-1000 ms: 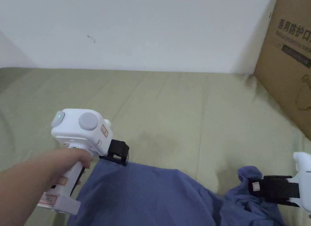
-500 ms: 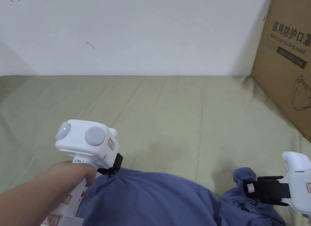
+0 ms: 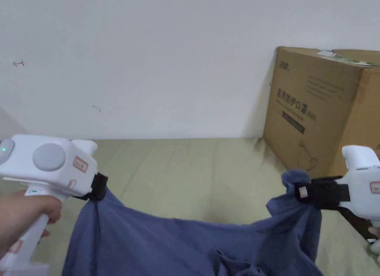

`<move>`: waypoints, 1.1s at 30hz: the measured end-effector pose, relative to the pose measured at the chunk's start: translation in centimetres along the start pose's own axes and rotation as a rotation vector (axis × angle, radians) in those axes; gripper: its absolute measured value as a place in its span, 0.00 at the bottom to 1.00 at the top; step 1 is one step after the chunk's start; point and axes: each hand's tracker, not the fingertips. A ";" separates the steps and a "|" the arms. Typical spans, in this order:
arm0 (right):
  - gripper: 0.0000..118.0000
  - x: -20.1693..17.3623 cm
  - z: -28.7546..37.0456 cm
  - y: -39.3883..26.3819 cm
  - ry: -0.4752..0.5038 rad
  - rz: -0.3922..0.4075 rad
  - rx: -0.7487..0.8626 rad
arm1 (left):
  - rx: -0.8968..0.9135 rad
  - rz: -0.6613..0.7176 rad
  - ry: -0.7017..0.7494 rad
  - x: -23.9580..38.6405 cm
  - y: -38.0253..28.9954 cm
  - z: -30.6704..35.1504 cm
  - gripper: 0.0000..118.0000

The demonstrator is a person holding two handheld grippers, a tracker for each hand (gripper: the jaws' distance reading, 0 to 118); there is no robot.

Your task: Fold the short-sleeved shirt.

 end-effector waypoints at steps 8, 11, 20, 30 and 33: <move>0.02 -1.7 10.5 9.3 -0.067 0.011 0.205 | 0.272 -0.009 0.079 0.3 5.1 16.0 0.03; 0.02 -2.8 12.2 13.5 -0.085 0.013 0.235 | 0.346 0.003 0.096 1.0 6.0 20.2 0.03; 0.02 -7.0 11.8 23.2 -0.130 0.024 0.349 | 0.465 0.094 0.152 0.1 10.9 24.2 0.03; 0.02 -6.8 5.7 34.1 -0.260 0.067 0.501 | 0.615 0.119 0.226 1.1 18.6 23.0 0.03; 0.02 -7.4 4.8 36.5 -0.374 0.184 0.524 | 0.680 0.128 0.267 2.0 21.3 22.4 0.03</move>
